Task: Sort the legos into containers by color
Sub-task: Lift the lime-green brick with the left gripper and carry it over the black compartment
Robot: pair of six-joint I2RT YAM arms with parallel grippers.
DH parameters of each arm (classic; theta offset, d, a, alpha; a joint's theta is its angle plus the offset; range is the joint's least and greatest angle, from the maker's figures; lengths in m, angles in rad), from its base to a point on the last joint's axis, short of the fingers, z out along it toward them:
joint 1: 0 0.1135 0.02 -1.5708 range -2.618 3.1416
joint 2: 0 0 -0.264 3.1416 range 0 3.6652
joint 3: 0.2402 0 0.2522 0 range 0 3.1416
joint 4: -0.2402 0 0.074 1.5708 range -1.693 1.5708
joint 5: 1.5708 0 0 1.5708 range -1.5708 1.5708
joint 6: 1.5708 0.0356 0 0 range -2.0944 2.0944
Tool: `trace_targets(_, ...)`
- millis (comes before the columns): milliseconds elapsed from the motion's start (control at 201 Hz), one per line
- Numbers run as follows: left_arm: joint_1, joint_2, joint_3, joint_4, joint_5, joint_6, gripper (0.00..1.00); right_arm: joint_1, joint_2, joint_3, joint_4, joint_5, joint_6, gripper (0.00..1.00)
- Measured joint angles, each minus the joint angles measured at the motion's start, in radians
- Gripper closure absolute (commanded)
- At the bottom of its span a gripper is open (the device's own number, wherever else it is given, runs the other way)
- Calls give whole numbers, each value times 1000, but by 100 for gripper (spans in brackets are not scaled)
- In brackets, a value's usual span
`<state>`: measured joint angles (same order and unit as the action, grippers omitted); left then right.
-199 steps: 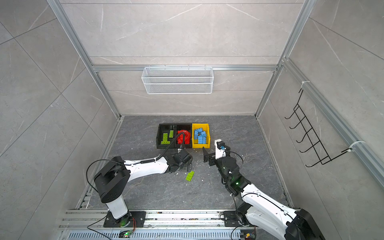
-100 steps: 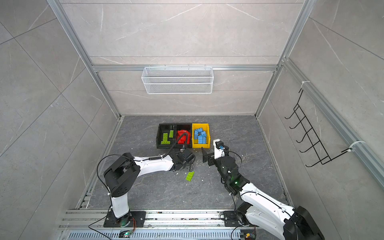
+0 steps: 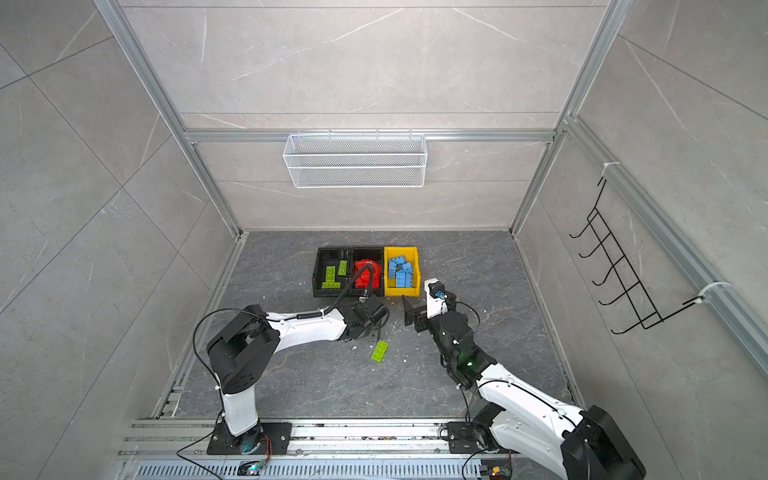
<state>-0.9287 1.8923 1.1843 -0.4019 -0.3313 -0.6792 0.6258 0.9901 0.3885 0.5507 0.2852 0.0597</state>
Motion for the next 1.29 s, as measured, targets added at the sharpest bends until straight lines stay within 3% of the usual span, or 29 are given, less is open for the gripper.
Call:
trace_targets(324, 0, -26, -12, -5, -2, 0, 35, 0, -6, 0, -5, 4, 0, 0)
trace_targets(697, 21, -270, -16, -55, -39, 95, 32, 0, -160, 3, -94, 57, -24, 0)
trace_targets(832, 106, -326, 8, -61, -24, 174, 32, 0, -209, 6, -192, 79, -25, 0)
trace_targets(966, 234, -330, 31, -46, 1, 265, 31, 0, -257, -31, -180, 89, -23, 0)
trace_targets(1105, 336, -261, 118, -16, 21, 358, 31, 0, -242, -34, -189, 90, -23, 0)
trace_targets(1295, 409, -142, 193, 47, 80, 447, 30, 0, -225, -34, -205, 85, -23, 0)
